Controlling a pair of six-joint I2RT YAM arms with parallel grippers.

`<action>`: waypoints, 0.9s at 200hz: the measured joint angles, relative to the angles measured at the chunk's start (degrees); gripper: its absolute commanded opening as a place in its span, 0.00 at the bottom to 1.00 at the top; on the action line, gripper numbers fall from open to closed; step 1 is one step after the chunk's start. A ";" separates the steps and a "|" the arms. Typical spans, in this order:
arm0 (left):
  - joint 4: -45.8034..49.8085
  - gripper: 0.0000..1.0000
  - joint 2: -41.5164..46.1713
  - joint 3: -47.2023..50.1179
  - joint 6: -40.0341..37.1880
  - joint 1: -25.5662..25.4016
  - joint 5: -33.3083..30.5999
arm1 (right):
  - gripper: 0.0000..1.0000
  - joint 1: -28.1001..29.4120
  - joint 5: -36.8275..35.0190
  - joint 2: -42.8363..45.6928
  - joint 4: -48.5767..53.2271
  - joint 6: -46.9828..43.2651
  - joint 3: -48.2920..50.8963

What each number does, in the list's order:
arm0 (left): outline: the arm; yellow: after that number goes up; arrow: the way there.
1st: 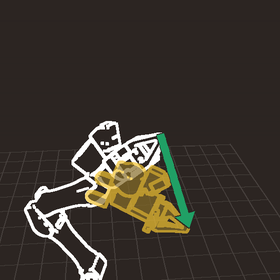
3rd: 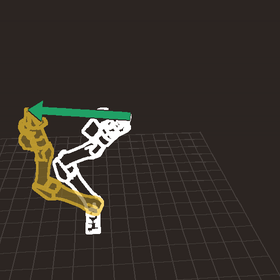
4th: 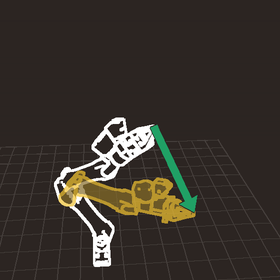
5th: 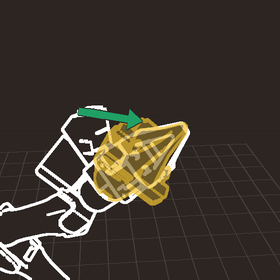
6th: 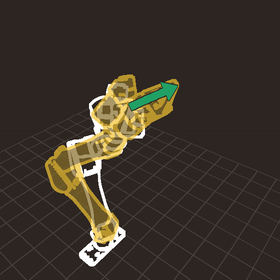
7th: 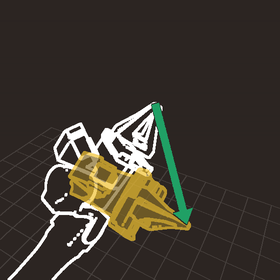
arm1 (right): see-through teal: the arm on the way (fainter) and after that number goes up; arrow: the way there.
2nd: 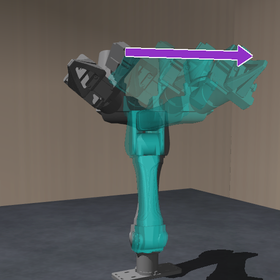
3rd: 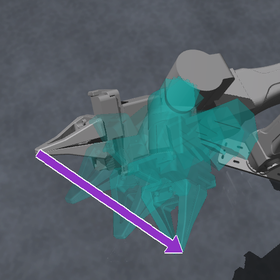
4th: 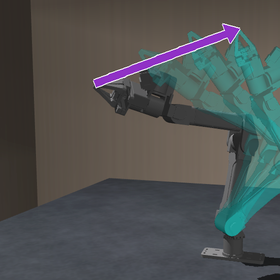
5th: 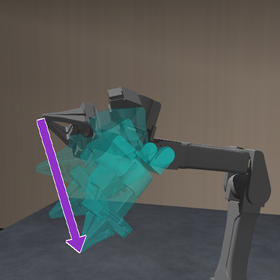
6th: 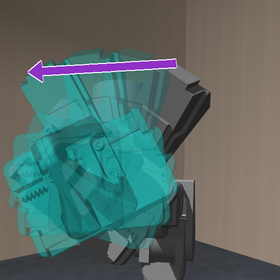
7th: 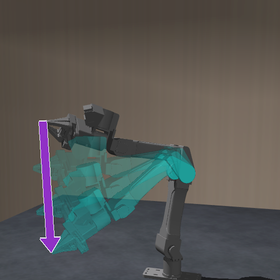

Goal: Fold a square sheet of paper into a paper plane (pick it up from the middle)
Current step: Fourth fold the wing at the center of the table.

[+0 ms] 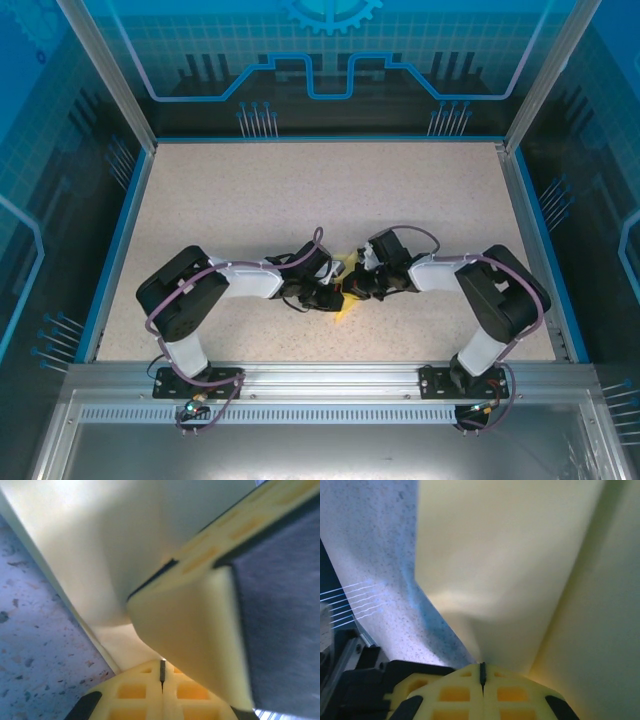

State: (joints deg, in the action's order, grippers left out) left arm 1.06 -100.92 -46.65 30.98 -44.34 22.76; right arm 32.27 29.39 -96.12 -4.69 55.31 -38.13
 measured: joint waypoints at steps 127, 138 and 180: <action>-1.49 0.00 0.52 1.09 -0.42 0.00 -0.42 | 0.04 -3.26 1.11 -4.87 5.70 -6.43 -6.05; -1.46 0.00 0.66 1.14 -0.79 -0.02 -0.63 | 0.04 -4.63 0.20 -5.20 6.29 -7.21 -7.04; -1.42 0.00 1.42 1.86 -1.11 -0.02 -1.31 | 0.05 -6.99 -2.16 -7.08 8.17 -9.33 -10.56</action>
State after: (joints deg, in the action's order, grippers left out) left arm -0.36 -99.50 -44.80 29.87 -44.36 21.45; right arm 25.28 27.22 -103.20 3.49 45.98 -48.69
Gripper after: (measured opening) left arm 0.045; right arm 0.046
